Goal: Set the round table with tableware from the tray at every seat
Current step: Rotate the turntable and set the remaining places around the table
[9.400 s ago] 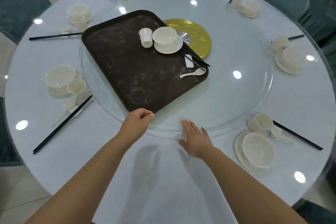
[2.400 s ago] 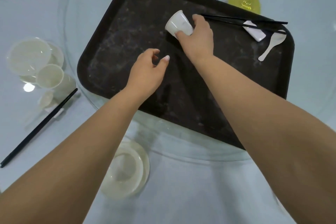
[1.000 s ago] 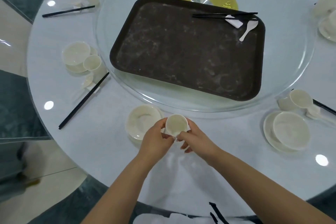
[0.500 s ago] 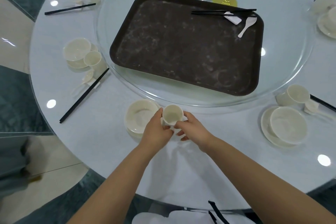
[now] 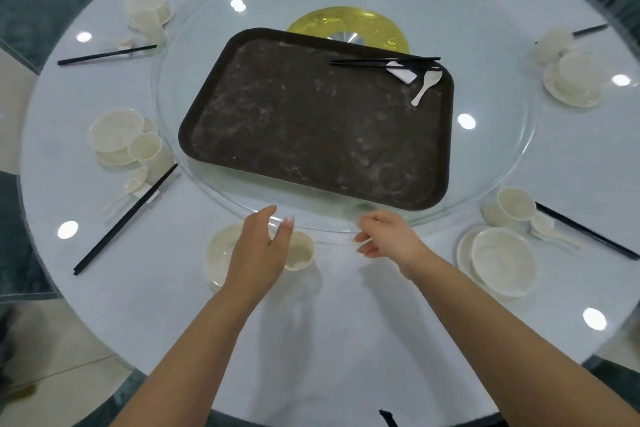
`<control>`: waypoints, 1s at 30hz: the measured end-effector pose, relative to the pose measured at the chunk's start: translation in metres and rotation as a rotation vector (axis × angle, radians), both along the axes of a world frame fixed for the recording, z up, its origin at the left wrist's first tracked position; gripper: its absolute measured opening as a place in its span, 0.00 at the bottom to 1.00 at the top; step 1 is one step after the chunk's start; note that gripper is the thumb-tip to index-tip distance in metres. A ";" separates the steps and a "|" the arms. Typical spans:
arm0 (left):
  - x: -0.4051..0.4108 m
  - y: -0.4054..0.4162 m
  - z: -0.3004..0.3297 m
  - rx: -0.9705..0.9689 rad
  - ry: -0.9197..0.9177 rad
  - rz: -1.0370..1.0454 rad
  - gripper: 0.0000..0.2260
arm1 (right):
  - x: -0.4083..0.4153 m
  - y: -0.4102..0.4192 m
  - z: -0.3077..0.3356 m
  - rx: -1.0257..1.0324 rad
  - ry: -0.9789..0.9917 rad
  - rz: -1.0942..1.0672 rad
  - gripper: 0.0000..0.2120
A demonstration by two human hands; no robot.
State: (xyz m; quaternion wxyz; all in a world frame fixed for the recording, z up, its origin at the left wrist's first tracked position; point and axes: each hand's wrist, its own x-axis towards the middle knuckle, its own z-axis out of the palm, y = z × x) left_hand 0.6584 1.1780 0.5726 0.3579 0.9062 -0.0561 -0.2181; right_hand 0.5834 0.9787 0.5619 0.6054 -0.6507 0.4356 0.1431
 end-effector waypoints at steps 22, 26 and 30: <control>0.123 -0.180 -0.002 0.275 -0.259 -0.601 0.22 | 0.109 -0.193 0.012 -0.514 -0.076 0.057 0.05; 0.155 -0.205 -0.015 0.356 -0.261 -0.659 0.21 | 0.143 -0.225 0.012 -0.691 -0.031 0.174 0.07; 0.183 -0.225 -0.030 0.443 -0.299 -0.648 0.16 | 0.182 -0.234 0.005 -0.854 -0.031 0.362 0.13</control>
